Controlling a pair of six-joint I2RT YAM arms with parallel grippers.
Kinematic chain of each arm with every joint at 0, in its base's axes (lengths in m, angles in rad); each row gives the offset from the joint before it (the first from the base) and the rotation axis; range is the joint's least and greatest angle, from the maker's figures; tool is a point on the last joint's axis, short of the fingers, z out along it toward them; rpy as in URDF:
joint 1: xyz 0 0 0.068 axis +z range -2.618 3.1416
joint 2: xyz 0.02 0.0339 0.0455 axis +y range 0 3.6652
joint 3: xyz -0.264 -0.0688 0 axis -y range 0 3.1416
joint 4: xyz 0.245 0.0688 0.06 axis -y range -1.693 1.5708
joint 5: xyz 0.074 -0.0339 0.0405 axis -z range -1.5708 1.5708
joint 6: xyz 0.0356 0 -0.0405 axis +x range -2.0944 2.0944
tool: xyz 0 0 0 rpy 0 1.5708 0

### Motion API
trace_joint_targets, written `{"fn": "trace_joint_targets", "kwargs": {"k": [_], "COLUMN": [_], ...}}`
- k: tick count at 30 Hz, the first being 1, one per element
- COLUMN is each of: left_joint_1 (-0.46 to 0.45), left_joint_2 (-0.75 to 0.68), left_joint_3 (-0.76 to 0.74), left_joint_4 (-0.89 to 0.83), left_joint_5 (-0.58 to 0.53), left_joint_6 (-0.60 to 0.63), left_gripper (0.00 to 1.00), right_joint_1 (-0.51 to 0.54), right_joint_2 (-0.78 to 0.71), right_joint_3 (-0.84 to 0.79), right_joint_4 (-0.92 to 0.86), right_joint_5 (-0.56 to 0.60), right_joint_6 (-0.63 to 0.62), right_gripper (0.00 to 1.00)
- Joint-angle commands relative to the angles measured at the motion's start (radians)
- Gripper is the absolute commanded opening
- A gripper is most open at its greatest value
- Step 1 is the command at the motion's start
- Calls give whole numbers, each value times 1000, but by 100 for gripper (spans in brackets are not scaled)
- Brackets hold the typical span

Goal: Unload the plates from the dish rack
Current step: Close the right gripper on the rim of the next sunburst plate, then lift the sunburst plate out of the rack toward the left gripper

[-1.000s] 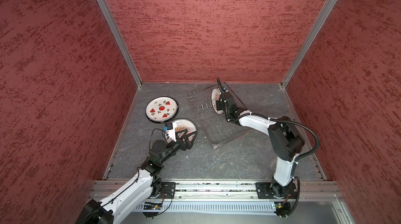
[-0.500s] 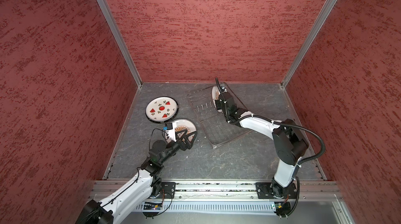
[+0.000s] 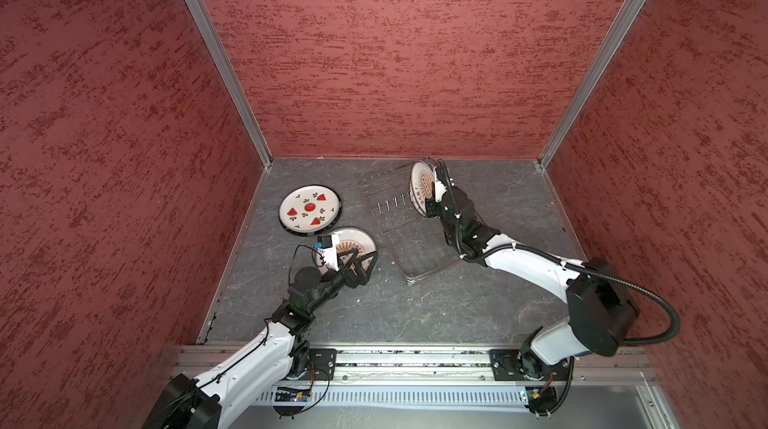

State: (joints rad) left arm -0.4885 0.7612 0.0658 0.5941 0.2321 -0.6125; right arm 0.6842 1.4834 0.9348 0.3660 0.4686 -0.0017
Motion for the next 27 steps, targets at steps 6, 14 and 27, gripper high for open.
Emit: {"fn": "trace_joint_targets", "kwargs": {"k": [6,14,27], "left_joint_1": [-13,-18,-119], "left_joint_2": [49,-8,-20], "left_joint_3": [8,-18,-16], "left_joint_4": [111,136,261], "left_joint_5": [23,51,160], "left_joint_6": [-4,0,97], "left_gripper": [99,99,99], "right_joint_1": [-46,-168,-192], "right_joint_2": [-159,-240,-320], "right_joint_3": [-157,-326,-625], "right_joint_4": [209,398,902], "right_joint_5": [-285,-627,-968], "right_joint_6": [120,330,628], "right_gripper": [8,8,8]}}
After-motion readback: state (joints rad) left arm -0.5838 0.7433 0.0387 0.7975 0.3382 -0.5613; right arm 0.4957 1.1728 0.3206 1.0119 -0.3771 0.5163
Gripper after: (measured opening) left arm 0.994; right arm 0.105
